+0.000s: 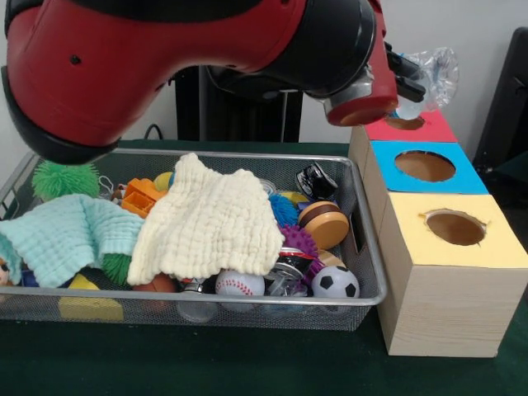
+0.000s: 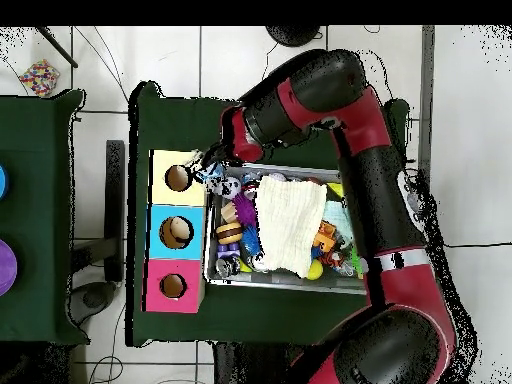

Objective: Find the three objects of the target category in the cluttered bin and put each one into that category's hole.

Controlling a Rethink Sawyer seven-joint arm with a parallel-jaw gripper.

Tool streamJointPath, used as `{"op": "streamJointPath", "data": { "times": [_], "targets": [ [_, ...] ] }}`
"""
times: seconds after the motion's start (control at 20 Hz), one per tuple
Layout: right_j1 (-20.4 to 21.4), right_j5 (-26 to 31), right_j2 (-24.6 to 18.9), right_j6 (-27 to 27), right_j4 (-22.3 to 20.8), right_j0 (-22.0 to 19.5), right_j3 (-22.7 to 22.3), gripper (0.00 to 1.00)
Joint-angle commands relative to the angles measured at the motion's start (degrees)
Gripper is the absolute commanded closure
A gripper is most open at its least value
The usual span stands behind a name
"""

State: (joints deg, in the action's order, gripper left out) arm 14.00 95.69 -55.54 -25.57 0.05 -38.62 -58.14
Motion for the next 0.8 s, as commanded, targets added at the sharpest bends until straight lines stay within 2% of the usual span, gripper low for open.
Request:
{"op": "streamJointPath", "data": {
  "times": [0.05,0.45,0.8],
  "targets": [
    [4.9,-8.8,6.2,-10.1,-2.6,-3.1,-14.5,1.00],
    [6.5,-13.3,7.1,-9.7,-2.7,-3.2,-18.7,1.00],
    [7.8,-22.1,6.6,-11.4,-1.0,-3.0,-24.5,1.00]
  ]
}}
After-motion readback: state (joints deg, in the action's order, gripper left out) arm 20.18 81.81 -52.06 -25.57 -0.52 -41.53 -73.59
